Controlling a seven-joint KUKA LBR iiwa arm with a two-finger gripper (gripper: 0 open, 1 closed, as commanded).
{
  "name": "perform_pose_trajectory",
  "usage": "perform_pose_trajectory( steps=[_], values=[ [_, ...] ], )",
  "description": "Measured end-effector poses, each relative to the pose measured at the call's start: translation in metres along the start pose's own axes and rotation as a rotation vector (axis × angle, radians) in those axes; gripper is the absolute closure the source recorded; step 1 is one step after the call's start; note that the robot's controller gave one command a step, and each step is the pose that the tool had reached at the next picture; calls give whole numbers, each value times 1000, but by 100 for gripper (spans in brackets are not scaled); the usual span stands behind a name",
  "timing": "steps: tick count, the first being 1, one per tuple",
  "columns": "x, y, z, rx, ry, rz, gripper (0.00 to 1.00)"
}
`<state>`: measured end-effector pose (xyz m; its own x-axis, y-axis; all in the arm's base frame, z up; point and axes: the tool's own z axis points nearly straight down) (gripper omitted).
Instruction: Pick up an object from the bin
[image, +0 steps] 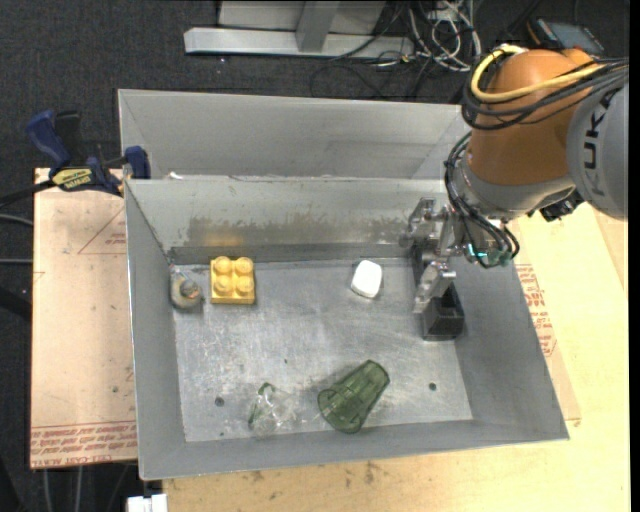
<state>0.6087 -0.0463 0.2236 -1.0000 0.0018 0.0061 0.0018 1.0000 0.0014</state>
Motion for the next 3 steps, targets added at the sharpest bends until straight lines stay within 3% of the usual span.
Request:
perform_pose_trajectory(
  steps=[1, 2, 3],
  values=[
    [-1, 0, -5, 1, -8, -1, 0],
    [26, 3, 12, 2, -12, -83, 0],
    [38, 43, 57, 4, -11, -205, 0]
  ],
)
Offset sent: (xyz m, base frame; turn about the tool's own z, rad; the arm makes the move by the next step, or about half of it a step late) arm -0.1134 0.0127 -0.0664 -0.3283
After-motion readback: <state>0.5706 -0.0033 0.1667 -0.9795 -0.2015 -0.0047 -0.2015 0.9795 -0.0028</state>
